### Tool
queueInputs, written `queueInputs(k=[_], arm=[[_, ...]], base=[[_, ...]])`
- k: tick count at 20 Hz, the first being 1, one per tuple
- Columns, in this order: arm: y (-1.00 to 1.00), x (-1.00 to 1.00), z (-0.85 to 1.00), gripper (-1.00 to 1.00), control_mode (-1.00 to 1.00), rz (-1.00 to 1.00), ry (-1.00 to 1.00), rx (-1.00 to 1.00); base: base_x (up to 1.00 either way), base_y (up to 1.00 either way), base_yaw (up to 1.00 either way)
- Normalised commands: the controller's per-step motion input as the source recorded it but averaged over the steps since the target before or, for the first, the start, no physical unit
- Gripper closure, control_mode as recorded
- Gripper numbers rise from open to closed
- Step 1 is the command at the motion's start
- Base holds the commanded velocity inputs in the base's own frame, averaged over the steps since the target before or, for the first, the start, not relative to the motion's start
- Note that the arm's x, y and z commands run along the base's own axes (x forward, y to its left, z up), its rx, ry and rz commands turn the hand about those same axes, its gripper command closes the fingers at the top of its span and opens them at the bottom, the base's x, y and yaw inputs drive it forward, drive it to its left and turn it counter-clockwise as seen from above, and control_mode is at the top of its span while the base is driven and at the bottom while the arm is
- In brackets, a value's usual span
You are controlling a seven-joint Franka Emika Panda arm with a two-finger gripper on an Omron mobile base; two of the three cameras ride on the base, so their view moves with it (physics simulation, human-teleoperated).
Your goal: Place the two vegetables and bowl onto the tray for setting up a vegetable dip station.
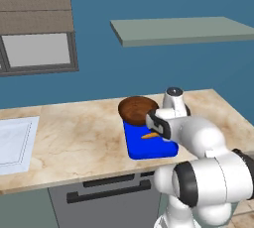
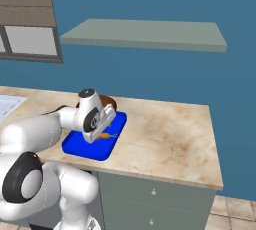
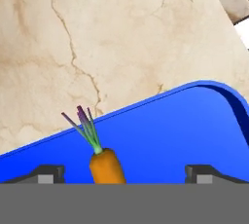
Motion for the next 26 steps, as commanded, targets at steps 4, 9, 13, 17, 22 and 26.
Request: queueInputs(k=[4, 9, 13, 17, 22, 26], arm=[[0.16, -0.29, 0.0, -1.0, -1.0, -0.01, 0.03, 0.01], [0.21, -0.12, 0.0, -1.0, -1.0, 0.39, 0.04, 0.08], [0.12, 0.0, 0.02, -1.0, -1.0, 0.5, 0.06, 0.04], [0.18, 0.0, 0.05, -1.0, -1.0, 0.16, 0.04, -0.02], [0.0, 0.0, 0.0, -1.0, -1.0, 0.0, 0.0, 0.0], [0.01, 0.0, 0.0, -1.0, 1.0, 0.0, 0.0, 0.0]], base=[[0.0, 0.0, 0.0], [0.0, 0.0, 0.0], [0.0, 0.0, 0.0], [0.0, 0.0, 0.0], [0.0, 0.0, 0.0], [0.0, 0.08, 0.09]])
